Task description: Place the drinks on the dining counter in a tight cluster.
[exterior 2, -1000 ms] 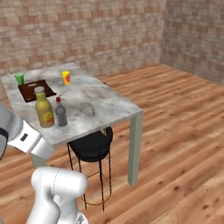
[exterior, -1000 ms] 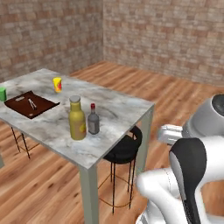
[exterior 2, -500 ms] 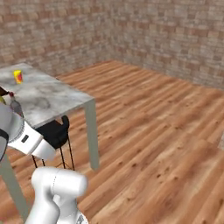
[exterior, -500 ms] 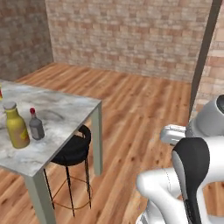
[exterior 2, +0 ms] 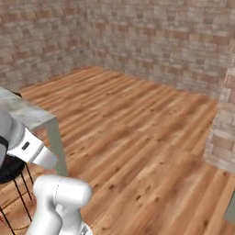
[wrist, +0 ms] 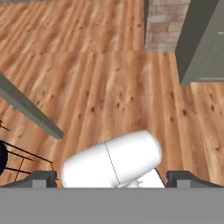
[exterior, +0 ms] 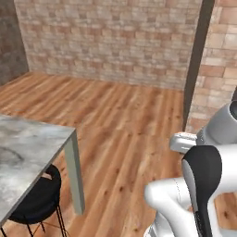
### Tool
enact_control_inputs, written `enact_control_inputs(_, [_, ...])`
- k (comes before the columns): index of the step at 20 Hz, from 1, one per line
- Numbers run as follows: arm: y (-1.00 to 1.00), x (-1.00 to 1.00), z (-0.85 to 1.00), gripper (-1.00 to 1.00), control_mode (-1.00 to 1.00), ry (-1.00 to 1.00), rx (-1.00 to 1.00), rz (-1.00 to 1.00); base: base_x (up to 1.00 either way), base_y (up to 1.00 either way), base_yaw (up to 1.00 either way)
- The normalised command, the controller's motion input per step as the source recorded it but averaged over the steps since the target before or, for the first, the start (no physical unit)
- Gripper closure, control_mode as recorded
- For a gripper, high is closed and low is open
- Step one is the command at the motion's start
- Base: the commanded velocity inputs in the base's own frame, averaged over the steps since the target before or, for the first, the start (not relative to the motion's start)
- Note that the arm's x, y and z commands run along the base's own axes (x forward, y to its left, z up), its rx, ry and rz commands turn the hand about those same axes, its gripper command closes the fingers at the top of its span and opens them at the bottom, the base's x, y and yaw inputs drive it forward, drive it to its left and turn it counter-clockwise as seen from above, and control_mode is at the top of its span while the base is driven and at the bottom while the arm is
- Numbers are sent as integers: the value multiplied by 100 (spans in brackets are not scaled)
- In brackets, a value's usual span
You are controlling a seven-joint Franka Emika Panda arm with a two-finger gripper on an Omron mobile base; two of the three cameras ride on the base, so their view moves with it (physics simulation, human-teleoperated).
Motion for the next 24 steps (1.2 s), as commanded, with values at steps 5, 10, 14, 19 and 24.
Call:
enact_control_inputs(5, [0, 0, 0, -100, 100, 0, 0, 0, 56, -19, -69])
enact_control_inputs(10, [0, 0, 0, -100, 100, 0, 0, 0, 1, 0, -97])
enact_control_inputs(14, [0, 0, 0, -100, 100, 0, 0, 0, 0, 0, -99])
enact_control_inputs(19, [0, 0, 0, -100, 100, 0, 0, 0, 0, 0, -99])
enact_control_inputs(24, [0, 0, 0, -100, 100, 0, 0, 0, 11, 0, -89])
